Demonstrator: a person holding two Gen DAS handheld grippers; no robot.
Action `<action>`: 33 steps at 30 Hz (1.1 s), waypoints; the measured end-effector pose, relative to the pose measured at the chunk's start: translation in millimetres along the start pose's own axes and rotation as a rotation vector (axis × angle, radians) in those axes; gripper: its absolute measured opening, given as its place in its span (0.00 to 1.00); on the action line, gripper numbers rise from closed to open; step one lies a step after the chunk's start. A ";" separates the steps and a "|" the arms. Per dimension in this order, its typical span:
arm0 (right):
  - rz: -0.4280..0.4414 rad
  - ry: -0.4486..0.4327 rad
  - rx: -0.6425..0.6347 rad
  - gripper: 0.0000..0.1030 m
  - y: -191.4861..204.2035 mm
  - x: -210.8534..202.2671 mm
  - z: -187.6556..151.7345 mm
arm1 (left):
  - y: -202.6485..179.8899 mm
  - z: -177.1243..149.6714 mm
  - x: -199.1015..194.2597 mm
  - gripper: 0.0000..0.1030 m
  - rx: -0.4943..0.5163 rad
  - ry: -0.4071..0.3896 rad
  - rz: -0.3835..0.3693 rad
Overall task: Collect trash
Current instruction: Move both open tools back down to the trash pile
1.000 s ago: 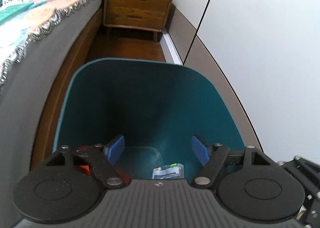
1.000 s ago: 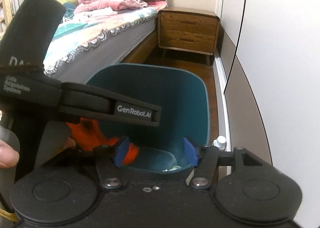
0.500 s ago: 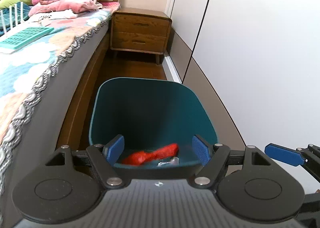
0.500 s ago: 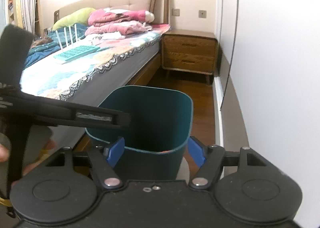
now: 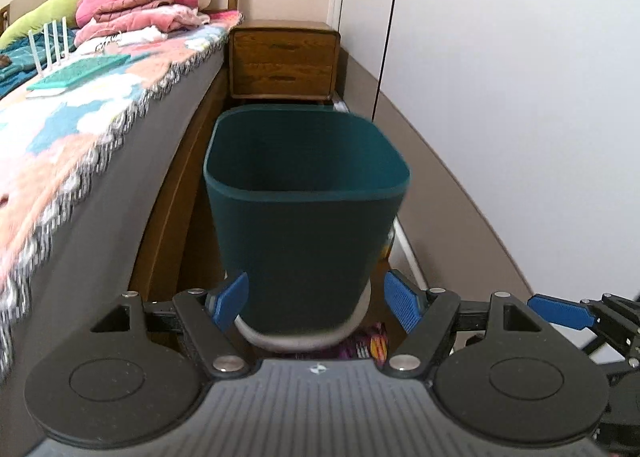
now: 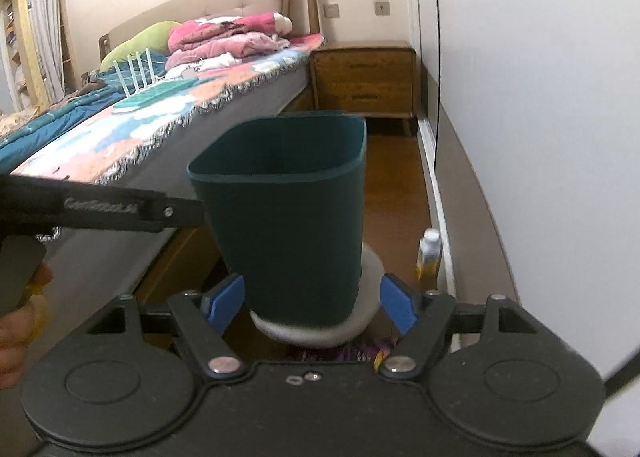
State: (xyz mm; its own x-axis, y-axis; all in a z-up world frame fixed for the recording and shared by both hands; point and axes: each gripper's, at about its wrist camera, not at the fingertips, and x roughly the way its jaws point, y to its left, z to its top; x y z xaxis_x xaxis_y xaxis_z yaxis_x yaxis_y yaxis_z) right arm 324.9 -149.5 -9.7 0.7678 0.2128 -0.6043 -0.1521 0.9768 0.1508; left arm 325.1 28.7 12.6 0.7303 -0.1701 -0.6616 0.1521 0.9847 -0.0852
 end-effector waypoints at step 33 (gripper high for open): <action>-0.109 0.507 0.037 0.93 -47.9 98.2 -234.0 | 45.8 -326.8 144.9 0.80 0.250 0.571 -0.043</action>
State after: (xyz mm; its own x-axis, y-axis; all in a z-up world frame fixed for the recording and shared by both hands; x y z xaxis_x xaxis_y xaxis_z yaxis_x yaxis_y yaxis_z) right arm 262.0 -169.8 -259.4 0.3782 0.1034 -0.9199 -0.0590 0.9944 0.0876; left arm 220.3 61.7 -330.6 0.2596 -0.0942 -0.9611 0.3752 0.9269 0.0105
